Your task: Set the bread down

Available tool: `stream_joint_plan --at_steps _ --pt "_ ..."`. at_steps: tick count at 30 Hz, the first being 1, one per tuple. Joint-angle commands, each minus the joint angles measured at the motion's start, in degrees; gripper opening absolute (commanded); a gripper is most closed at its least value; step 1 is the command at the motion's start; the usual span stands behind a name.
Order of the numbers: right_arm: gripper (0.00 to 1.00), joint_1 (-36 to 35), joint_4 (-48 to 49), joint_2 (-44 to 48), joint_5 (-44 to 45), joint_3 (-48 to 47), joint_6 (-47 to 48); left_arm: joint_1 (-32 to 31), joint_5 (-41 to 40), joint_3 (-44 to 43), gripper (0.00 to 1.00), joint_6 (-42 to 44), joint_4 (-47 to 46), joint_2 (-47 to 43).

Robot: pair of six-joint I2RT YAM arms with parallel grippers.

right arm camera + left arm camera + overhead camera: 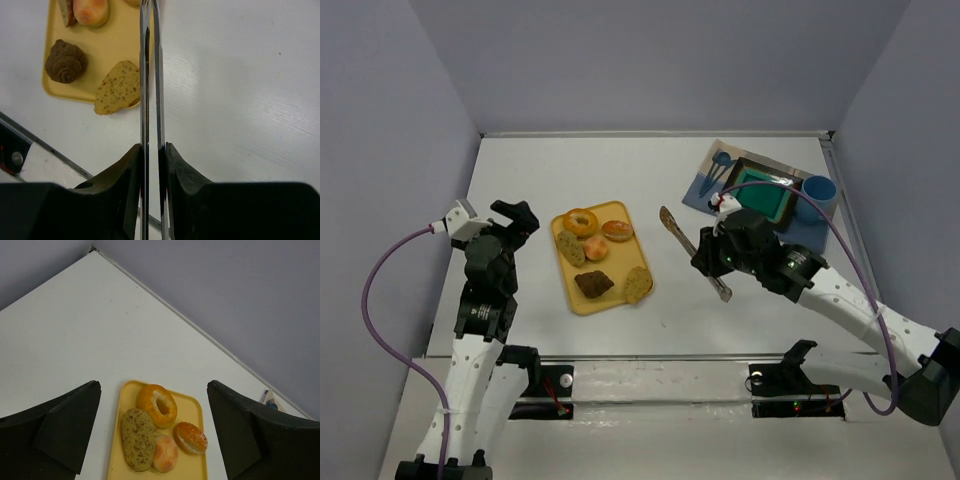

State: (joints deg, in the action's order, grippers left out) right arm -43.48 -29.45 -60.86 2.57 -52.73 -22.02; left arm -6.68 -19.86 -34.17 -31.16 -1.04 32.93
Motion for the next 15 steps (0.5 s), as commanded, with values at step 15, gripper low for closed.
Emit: stream_joint_plan --at_steps 15 --pt "0.51 -0.5 -0.2 -12.5 -26.6 -10.0 6.5 -0.1 0.6 0.8 0.99 -0.6 -2.0 -0.4"
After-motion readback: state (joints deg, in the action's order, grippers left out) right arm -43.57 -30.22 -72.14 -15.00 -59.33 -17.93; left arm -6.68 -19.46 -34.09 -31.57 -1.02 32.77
